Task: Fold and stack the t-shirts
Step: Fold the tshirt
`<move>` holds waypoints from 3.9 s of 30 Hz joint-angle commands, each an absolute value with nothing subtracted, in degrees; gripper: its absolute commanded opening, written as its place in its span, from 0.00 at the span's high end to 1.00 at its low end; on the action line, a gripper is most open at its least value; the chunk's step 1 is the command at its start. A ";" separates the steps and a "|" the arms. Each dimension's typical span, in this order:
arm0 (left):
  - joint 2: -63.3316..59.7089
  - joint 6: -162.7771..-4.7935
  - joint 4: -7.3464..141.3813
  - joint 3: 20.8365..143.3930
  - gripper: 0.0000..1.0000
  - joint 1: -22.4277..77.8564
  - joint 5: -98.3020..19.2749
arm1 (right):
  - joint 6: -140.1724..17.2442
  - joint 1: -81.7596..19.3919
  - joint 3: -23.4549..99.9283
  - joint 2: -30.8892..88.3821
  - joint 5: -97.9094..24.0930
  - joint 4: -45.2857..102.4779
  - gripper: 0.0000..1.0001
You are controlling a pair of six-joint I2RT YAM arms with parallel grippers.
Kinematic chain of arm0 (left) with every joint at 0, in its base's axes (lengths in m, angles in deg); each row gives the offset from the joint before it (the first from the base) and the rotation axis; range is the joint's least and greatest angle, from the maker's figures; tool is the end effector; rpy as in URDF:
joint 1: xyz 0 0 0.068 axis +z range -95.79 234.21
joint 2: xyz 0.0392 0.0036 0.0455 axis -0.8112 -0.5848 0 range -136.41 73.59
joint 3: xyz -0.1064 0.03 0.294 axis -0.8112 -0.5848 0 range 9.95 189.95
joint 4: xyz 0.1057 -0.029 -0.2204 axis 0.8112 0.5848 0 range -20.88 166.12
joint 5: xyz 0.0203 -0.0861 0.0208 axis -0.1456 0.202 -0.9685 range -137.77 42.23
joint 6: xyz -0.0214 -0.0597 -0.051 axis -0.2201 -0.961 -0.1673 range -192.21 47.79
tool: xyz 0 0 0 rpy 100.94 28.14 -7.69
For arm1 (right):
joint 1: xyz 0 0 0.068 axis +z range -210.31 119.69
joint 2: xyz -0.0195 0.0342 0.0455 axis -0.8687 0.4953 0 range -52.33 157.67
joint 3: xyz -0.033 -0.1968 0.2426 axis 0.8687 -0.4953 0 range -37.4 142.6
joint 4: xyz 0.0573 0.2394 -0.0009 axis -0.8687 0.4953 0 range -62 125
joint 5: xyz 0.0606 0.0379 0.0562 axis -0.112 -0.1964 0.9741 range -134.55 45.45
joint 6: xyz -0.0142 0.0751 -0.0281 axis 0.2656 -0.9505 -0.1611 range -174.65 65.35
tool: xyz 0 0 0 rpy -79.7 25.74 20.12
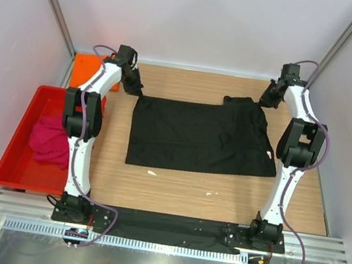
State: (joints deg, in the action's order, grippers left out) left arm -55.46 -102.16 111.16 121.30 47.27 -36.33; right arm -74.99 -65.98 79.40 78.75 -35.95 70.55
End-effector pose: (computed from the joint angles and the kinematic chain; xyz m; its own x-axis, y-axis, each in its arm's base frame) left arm 0.5158 -0.0768 0.2155 -0.8516 -0.3894 -0.3510 -0.2395 0.8846 -0.4002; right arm 0.5349 -0.0425 0.2259 -0.7754 0.4224 -0.4694 0.3048 0.9014 0.3076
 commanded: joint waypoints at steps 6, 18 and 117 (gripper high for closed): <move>-48.05 -101.21 111.92 117.88 1.00 47.97 -38.28 | -75.65 -66.64 73.79 69.58 -39.01 72.73 0.99; -42.43 -101.30 114.21 110.94 1.00 47.89 -37.58 | -76.27 -66.82 68.51 63.86 -41.12 76.34 0.99; -38.20 -101.47 111.57 96.78 0.64 36.64 -25.63 | -78.38 -45.81 68.69 70.89 -52.89 83.72 0.51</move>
